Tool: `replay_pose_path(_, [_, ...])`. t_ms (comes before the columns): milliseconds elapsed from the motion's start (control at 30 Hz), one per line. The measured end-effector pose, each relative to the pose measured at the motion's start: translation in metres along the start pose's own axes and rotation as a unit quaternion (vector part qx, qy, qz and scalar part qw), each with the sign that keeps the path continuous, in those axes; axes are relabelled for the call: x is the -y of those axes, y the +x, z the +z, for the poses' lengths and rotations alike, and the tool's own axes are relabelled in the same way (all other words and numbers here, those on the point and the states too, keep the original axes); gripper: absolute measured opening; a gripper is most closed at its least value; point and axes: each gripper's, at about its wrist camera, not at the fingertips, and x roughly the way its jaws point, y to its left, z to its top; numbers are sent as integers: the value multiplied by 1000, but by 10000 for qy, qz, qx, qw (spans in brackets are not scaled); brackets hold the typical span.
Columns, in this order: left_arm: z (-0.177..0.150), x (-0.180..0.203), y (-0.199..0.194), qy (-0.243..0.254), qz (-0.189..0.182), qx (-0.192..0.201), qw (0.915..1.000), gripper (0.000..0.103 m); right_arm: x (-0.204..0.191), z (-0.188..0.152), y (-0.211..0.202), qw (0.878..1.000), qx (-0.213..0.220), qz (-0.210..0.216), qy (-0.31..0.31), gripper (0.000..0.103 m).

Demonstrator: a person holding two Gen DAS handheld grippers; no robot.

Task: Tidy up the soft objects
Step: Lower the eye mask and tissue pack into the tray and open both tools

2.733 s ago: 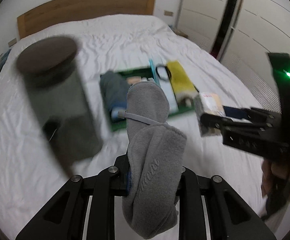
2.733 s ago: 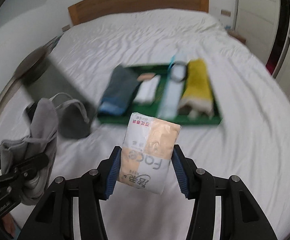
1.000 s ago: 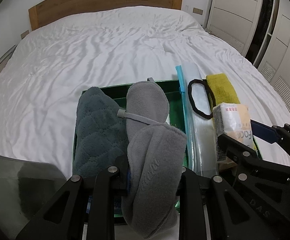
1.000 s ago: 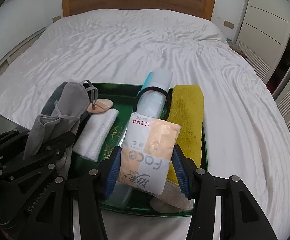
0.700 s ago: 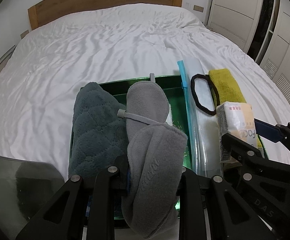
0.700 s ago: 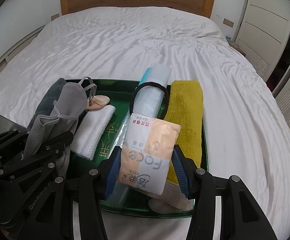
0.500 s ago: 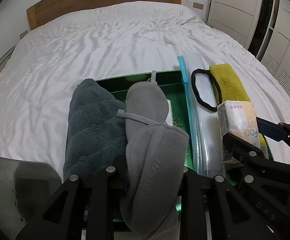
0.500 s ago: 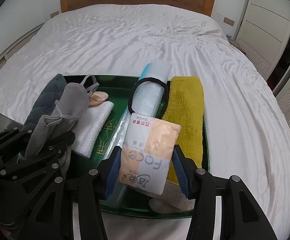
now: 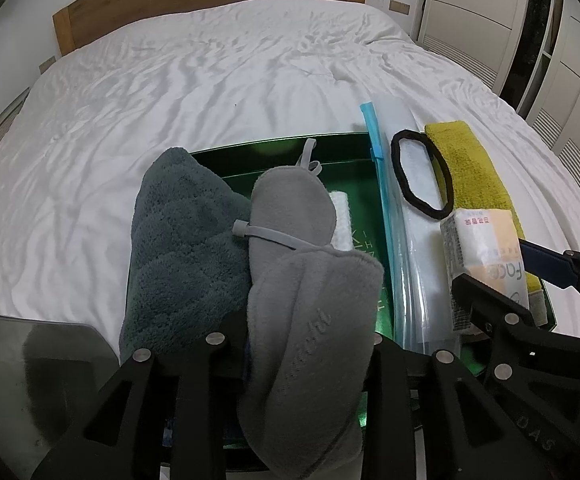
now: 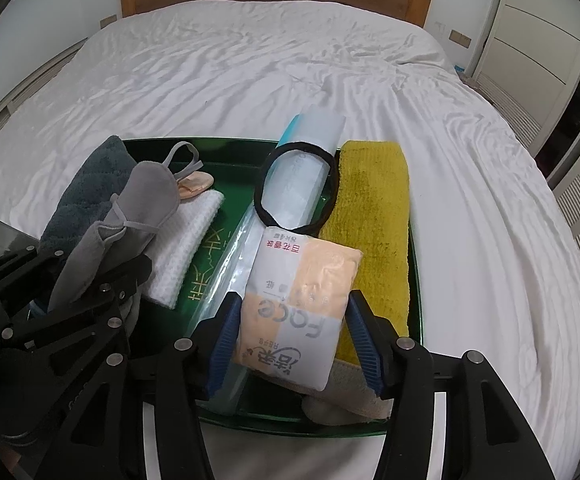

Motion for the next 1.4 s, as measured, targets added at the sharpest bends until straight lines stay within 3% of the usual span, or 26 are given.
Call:
replay_pose_path(500, [1, -1, -1, -2, -3, 34, 10000, 37, 0, 0, -7, 10000, 49, 22, -8, 55])
replay_pose_path(967, [4, -7, -19, -37, 191, 230, 9995, 59, 0, -5, -28, 9996, 245, 39, 149, 56])
replay_pose_path(1400, [2, -14, -24, -100, 232, 263, 9993, 60, -4, -6, -37, 9993, 315, -6, 187, 62])
